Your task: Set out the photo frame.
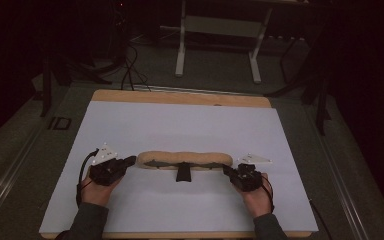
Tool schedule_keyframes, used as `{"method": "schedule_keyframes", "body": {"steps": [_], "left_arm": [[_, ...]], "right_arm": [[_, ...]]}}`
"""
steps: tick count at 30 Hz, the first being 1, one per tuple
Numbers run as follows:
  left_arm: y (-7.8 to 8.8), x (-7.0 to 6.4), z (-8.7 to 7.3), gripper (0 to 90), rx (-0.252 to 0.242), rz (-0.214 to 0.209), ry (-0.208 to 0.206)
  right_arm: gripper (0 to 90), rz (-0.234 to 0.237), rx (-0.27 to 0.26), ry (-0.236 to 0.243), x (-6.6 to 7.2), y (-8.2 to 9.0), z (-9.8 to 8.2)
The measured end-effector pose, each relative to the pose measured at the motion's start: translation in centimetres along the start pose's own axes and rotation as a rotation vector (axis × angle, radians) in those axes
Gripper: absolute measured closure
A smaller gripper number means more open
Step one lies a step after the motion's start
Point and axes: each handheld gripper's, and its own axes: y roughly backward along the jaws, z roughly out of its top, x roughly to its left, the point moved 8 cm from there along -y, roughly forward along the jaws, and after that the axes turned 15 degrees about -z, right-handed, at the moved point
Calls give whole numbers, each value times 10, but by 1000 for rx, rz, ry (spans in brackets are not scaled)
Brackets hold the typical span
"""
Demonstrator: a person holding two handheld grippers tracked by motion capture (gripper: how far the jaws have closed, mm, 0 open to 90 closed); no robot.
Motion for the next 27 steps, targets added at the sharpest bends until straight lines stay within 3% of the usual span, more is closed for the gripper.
{"method": "schedule_keyframes", "body": {"steps": [8, 15, 20, 27], "left_arm": [[-3, -2, -1, 900, 16, -1, -11], [-3, 9, -1, 900, -1, 29, 24], [-12, 8, 0, 900, 19, 32, 8], [-12, 7, -1, 900, 24, 28, 8]], "right_arm": [[896, -1, 3, 1, 1, -2, 0], [896, 0, 7, 5, 2, -3, 0], [895, 0, 13, 11, 3, -4, -1], [896, 0, 17, 14, 2, -5, -1]]}}
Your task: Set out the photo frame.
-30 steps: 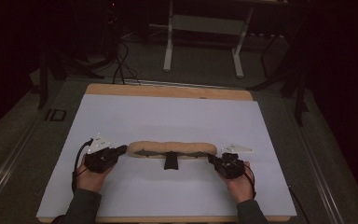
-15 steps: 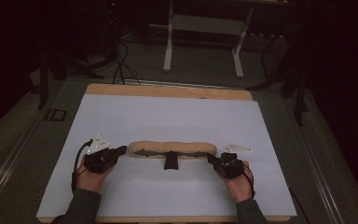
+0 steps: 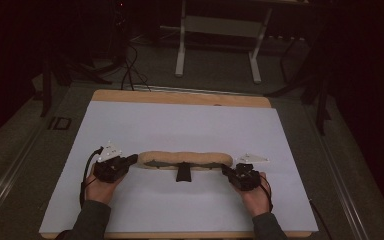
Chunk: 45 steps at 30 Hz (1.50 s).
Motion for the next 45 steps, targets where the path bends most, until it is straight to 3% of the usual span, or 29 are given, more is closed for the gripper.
{"method": "schedule_keyframes", "body": {"steps": [19, 45], "left_arm": [[2, -10, -3, 900, 14, -3, -23], [1, -21, -4, 900, 25, -10, -43]], "right_arm": [[896, 22, -2, -30, -1, -4, 9], [896, 25, 7, -10, 4, -7, 18]]}}
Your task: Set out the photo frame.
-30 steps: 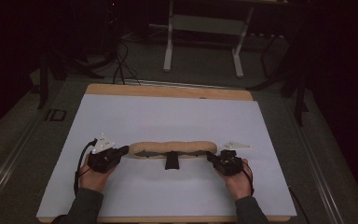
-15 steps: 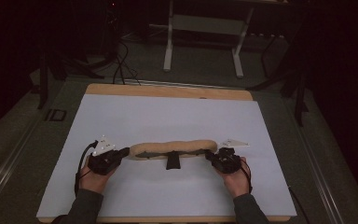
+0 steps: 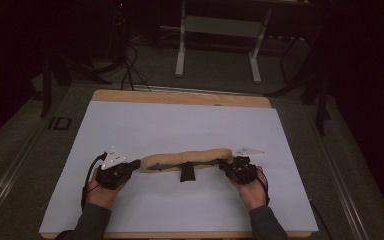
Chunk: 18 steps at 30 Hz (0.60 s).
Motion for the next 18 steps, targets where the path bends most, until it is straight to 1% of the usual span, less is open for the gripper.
{"method": "schedule_keyframes", "body": {"steps": [8, 15, 18], "left_arm": [[-2, -9, -1, 900, 7, -13, -21], [-4, -19, -1, 900, 12, -32, -38], [-5, -23, -2, 900, 18, -38, -52]], "right_arm": [[895, -3, 5, 14, 2, -1, 5], [895, -17, 18, 52, 5, -5, 8], [895, -23, 23, 56, 5, -6, 9]]}}
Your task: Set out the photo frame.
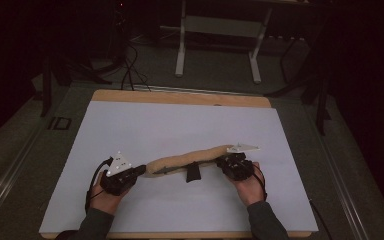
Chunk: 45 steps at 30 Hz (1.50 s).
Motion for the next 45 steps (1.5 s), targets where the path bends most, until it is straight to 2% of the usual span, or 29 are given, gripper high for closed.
{"method": "schedule_keyframes", "body": {"steps": [17, 25, 36, 45], "left_arm": [[-7, -24, 2, 900, 9, -45, -54], [-11, -33, 3, 900, 15, -65, -82], [-13, -38, 4, 900, 21, -83, -96], [-17, -47, 5, 900, 28, -114, -122]], "right_arm": [[895, -26, 18, 5, -8, -3, 6], [893, -25, 18, 20, -4, -2, 11], [893, -27, 21, 17, -5, -4, 12], [894, -24, 21, 19, -2, -6, 14]]}}
